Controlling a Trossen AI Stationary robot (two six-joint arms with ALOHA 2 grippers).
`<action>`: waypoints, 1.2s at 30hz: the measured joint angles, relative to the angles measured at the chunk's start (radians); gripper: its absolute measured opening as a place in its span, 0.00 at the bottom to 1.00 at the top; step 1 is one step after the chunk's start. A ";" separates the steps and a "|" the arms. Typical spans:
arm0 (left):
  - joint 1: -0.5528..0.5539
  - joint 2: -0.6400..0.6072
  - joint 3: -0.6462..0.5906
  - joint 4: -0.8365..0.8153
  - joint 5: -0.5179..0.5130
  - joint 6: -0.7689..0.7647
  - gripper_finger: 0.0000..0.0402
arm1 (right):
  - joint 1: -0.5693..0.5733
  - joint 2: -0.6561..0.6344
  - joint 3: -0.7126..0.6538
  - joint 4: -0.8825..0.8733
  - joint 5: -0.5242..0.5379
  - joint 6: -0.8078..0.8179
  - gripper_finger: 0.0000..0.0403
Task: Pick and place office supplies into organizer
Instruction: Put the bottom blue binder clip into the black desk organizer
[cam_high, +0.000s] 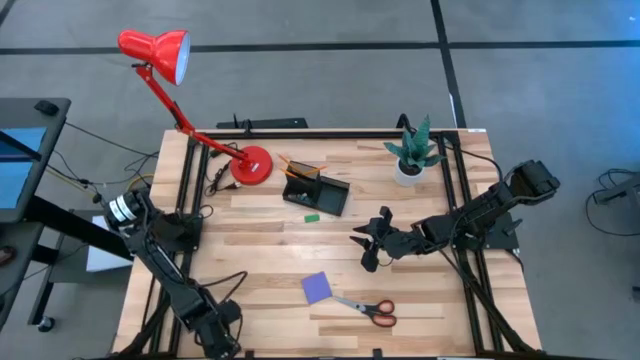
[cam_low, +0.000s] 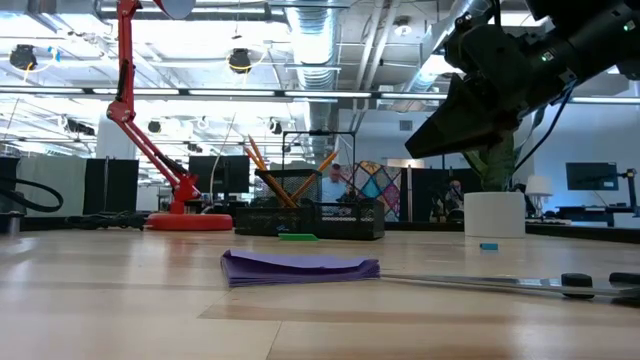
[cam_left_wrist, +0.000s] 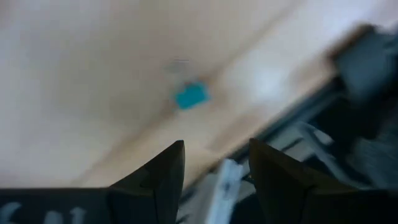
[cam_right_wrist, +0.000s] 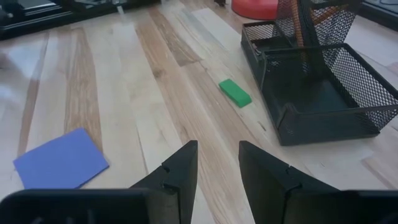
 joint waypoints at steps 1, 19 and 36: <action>-0.001 -0.002 0.000 -0.030 0.001 0.003 0.42 | 0.000 0.000 0.000 0.000 0.000 0.000 0.28; 0.022 -0.004 0.000 -0.059 -0.092 -0.008 0.42 | 0.000 0.000 0.000 0.000 -0.001 -0.049 0.28; 0.021 0.044 0.002 -0.037 -0.052 -0.003 0.42 | 0.000 0.000 0.001 0.129 -0.002 -0.050 0.28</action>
